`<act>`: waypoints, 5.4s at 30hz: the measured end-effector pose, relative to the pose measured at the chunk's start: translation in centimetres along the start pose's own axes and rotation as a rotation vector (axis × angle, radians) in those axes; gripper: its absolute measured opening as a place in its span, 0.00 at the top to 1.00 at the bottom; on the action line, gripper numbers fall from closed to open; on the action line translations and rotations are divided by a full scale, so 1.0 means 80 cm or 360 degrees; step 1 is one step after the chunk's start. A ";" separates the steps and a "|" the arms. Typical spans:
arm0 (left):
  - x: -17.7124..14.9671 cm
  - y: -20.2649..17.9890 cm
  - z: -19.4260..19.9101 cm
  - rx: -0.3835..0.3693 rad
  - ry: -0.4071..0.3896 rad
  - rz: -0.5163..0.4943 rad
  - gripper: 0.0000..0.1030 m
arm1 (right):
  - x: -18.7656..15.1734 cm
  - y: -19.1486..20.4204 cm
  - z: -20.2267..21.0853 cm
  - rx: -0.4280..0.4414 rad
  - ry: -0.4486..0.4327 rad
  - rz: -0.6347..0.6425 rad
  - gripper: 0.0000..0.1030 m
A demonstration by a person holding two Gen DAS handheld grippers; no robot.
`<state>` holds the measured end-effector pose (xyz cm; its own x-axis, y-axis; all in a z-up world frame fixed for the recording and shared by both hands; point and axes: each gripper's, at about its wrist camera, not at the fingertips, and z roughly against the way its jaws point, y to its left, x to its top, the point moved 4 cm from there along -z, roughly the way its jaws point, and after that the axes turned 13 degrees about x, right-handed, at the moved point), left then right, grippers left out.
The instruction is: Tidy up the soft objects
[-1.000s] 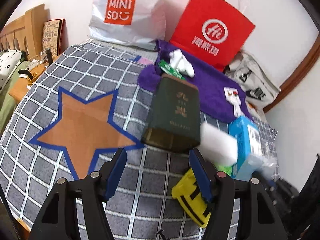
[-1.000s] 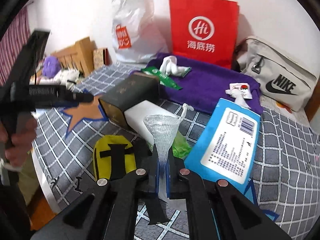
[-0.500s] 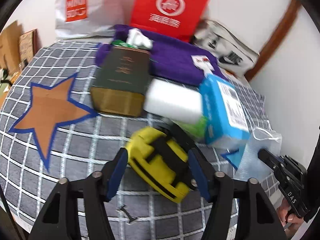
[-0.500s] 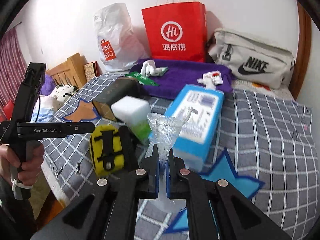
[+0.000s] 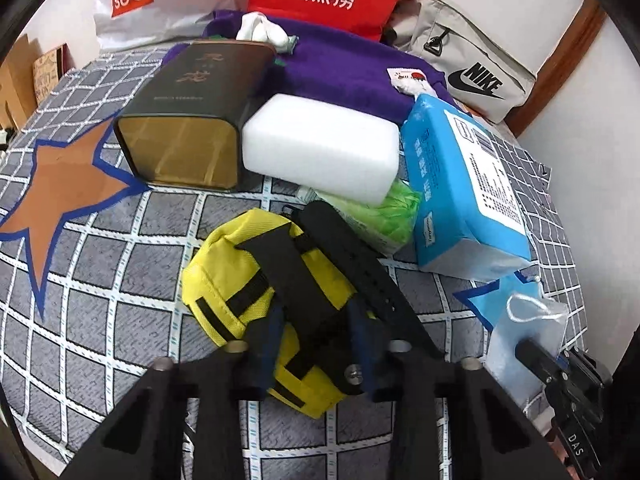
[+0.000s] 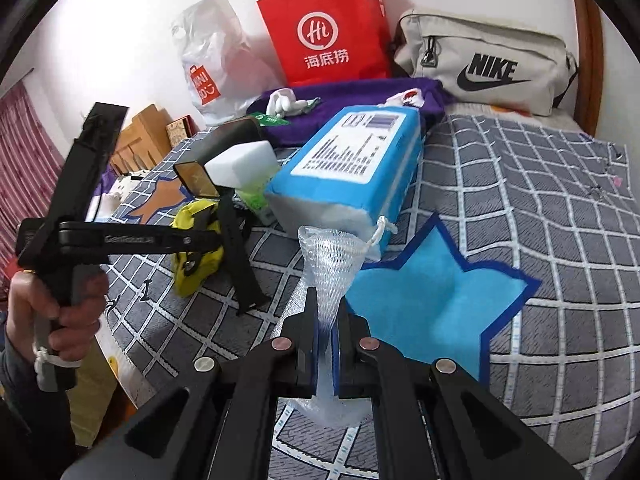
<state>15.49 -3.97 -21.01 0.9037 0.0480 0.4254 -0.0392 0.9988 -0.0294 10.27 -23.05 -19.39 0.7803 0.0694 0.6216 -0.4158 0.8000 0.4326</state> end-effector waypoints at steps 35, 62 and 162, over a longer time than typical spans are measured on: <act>0.032 0.015 0.067 -0.0051 -0.0214 0.0002 0.96 | 0.022 0.007 0.020 0.0093 -0.0069 -0.0076 0.98; 0.121 0.047 0.112 0.0017 -0.0385 0.0074 0.96 | 0.134 0.028 0.044 0.0009 -0.0184 -0.0001 0.98; 0.271 0.092 -0.026 0.0051 -0.0065 0.0025 0.58 | 0.250 -0.005 -0.155 0.0018 0.0200 0.0251 0.37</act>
<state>35.71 4.36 -13.90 0.8849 0.0634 0.4614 -0.0675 0.9977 -0.0076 31.85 -14.63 -15.22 0.7570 0.2677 0.5960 -0.5421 0.7666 0.3442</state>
